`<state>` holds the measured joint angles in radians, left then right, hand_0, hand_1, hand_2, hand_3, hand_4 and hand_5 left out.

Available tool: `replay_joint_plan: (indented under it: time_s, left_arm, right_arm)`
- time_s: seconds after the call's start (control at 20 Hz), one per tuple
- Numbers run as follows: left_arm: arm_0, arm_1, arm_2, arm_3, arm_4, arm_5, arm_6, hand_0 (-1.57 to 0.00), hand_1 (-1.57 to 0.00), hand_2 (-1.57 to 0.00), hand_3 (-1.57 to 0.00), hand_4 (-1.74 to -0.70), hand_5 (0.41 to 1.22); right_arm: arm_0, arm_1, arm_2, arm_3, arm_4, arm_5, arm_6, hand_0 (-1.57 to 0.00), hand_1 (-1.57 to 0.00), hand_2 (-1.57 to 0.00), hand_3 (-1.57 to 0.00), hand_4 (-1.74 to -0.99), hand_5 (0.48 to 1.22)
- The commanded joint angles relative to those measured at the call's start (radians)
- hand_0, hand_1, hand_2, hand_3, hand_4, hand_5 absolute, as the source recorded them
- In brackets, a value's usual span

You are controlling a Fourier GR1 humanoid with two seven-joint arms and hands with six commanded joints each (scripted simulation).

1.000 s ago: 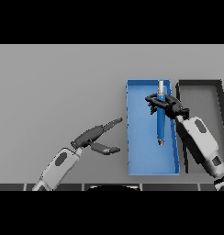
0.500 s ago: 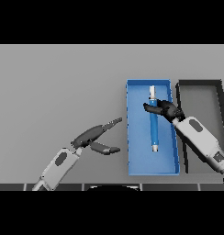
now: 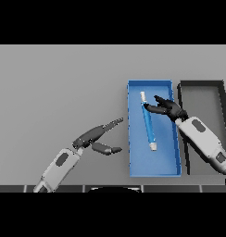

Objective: Pick up the blue pipe and place it into the blue bin.

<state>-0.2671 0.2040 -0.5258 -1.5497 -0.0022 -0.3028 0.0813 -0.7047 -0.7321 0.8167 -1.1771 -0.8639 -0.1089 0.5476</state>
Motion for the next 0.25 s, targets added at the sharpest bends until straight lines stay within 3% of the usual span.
replay_joint_plan:
  time_s: [0.0, 0.2]
  left_arm:
    - [0.006, 0.002, 0.000, -0.010, 0.006, -0.002, -0.007, 0.00, 0.00, 0.00, 0.00, -0.92, 0.464]
    - [0.020, 0.015, 0.004, -0.034, 0.018, -0.005, -0.006, 0.00, 0.00, 0.00, 0.00, -0.92, 0.468]
  right_arm:
    - [0.005, -0.001, 0.003, 0.006, 0.004, 0.014, -0.010, -0.01, -0.01, -0.01, -0.01, -1.129, 0.672]
    - [-0.003, 0.020, -0.001, 0.025, -0.003, 0.030, -0.028, -0.01, -0.01, -0.01, -0.01, -1.129, 0.677]
